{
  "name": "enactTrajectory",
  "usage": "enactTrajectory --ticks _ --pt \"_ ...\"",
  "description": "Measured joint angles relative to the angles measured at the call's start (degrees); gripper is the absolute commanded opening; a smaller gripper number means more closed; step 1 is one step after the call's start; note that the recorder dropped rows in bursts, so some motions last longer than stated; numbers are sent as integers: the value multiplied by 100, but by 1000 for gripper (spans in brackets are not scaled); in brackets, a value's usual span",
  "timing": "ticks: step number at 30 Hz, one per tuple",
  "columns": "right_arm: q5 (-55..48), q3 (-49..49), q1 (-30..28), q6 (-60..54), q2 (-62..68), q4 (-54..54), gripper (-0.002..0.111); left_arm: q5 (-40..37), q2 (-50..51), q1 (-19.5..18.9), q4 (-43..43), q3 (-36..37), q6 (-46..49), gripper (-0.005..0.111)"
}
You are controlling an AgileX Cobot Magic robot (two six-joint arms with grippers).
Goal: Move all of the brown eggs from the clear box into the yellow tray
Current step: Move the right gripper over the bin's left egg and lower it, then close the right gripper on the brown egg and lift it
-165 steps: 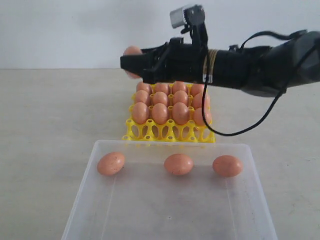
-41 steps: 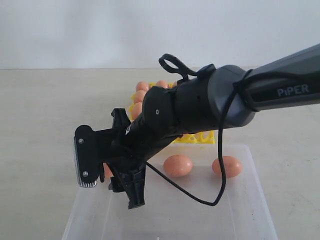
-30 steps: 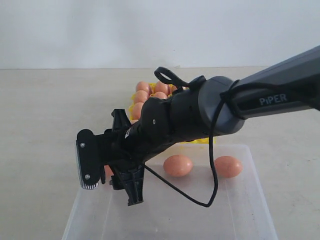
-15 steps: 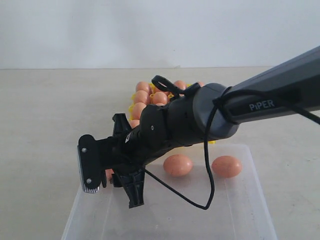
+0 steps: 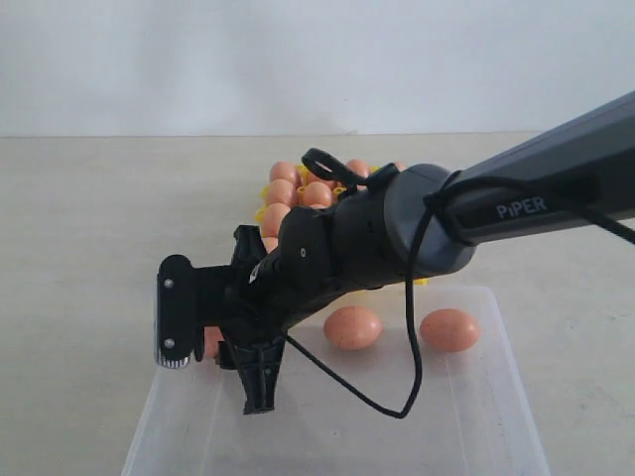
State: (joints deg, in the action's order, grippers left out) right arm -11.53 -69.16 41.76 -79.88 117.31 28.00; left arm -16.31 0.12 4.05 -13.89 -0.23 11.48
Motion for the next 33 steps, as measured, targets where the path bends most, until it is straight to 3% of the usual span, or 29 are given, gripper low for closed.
enactTrajectory --ticks 7,12,17,26,32,33 --pt "-360 10 0 2461 -545 90 0 0 0 0 0 0 0 4" --pt "-1188 10 0 3093 -836 243 0 0 0 0 0 0 0 4" --pt "-1491 146 0 3177 -1047 1184 0 0 0 0 0 0 0 4" --pt "983 1707 0 2999 -2224 3793 0 0 0 0 0 0 0 4" --pt "3994 2992 0 4161 -3521 4537 0 0 0 0 0 0 0 4" --pt "5048 3267 0 4397 -3969 4563 0 0 0 0 0 0 0 4"
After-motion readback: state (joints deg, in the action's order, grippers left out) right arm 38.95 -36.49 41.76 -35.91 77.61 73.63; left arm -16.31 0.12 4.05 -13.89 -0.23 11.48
